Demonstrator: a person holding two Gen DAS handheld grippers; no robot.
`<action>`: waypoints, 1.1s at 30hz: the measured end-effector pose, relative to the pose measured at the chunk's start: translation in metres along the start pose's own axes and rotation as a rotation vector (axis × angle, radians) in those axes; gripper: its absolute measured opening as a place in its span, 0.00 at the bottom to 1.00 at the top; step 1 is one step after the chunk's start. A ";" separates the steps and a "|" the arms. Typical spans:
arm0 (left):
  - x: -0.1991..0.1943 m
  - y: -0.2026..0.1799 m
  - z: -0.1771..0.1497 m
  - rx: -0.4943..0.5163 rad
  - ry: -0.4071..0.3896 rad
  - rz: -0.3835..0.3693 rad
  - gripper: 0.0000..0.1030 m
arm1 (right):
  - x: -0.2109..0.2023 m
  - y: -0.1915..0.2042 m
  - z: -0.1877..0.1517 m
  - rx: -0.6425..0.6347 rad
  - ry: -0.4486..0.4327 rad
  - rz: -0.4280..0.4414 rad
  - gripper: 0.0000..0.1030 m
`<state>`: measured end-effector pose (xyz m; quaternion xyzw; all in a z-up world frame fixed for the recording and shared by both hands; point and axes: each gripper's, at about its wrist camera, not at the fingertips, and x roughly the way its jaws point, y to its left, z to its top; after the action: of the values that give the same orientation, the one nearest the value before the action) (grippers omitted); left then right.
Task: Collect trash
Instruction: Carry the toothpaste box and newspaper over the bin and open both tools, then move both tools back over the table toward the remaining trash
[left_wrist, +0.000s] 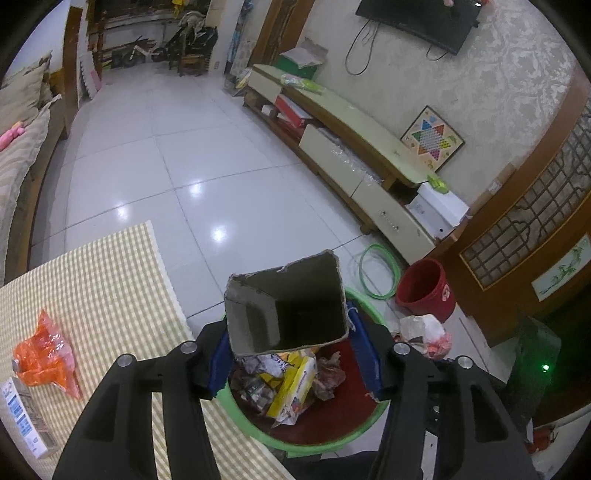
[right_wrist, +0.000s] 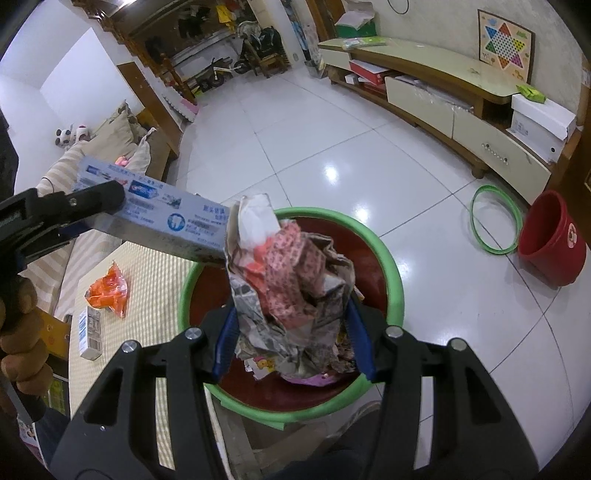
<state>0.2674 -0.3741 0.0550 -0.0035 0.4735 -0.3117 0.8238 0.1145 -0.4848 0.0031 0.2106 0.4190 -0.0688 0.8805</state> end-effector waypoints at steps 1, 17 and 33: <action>0.001 0.004 -0.001 -0.017 0.004 0.004 0.66 | 0.001 0.000 0.000 -0.001 0.001 0.000 0.49; -0.037 0.070 -0.023 -0.156 -0.012 0.039 0.80 | 0.010 0.019 0.004 -0.015 0.003 -0.023 0.71; -0.088 0.110 -0.050 -0.192 -0.065 0.068 0.90 | -0.003 0.069 -0.003 -0.050 -0.030 -0.031 0.95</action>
<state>0.2530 -0.2251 0.0630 -0.0766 0.4739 -0.2367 0.8447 0.1305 -0.4214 0.0253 0.1809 0.4106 -0.0754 0.8905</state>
